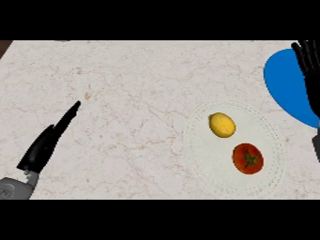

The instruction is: Pick the tomato from the placemat and place it in the plate

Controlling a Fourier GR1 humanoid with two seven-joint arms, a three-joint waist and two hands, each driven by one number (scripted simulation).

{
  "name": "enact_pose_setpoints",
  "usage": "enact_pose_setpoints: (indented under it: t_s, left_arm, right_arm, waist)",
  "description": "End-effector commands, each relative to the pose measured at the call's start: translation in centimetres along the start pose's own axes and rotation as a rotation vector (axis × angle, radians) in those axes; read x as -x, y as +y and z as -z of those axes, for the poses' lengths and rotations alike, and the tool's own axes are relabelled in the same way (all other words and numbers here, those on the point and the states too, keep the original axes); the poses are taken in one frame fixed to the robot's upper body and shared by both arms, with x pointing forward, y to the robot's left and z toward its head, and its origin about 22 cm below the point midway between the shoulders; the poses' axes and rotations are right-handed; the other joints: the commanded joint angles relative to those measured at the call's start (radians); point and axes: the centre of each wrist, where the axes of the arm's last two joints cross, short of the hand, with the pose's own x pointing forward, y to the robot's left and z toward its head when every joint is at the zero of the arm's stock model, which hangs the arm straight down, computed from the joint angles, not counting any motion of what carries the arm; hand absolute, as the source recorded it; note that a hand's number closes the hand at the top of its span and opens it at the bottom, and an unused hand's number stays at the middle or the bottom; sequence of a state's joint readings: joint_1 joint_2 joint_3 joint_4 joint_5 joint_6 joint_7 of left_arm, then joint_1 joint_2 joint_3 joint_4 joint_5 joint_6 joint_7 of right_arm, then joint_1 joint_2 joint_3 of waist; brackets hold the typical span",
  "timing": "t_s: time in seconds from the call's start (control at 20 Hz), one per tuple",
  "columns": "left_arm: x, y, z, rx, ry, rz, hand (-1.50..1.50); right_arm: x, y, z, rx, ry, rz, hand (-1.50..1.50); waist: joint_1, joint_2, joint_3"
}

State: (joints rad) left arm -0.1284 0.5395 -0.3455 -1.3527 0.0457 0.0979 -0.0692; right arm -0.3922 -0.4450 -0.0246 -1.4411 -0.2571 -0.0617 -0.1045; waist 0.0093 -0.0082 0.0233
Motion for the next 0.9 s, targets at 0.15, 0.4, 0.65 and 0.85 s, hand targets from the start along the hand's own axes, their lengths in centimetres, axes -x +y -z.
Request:
enact_pose_setpoints:
  t_s: [0.15,0.4,0.65,0.85]
  left_arm:
    - [0.0,0.6,0.2,-0.182,-0.031,-0.183,0.0]
    - [1.6,-0.6,-0.9,-0.216,0.018,-0.318,0.0]
    - [1.3,-0.9,-0.3,-0.231,-0.003,-0.366,0.0]
    - [1.9,0.5,-0.3,-0.226,-0.018,-0.366,0.0]
  right_arm:
    - [0.2,8.5,-1.8,0.181,0.091,0.117,1.5]
    - [3.4,4.8,-4.0,0.573,0.043,-0.293,-1.5]
    - [4.4,15.0,-10.7,0.637,-0.052,-0.284,-1.5]
    - [4.8,17.4,-14.7,0.688,-0.07,-0.41,-1.5]
  waist:
    - [-0.003,0.002,-0.026]
    - [-0.026,0.001,-0.031]
    - [-0.024,0.004,-0.024]
    - [-0.026,0.005,-0.025]
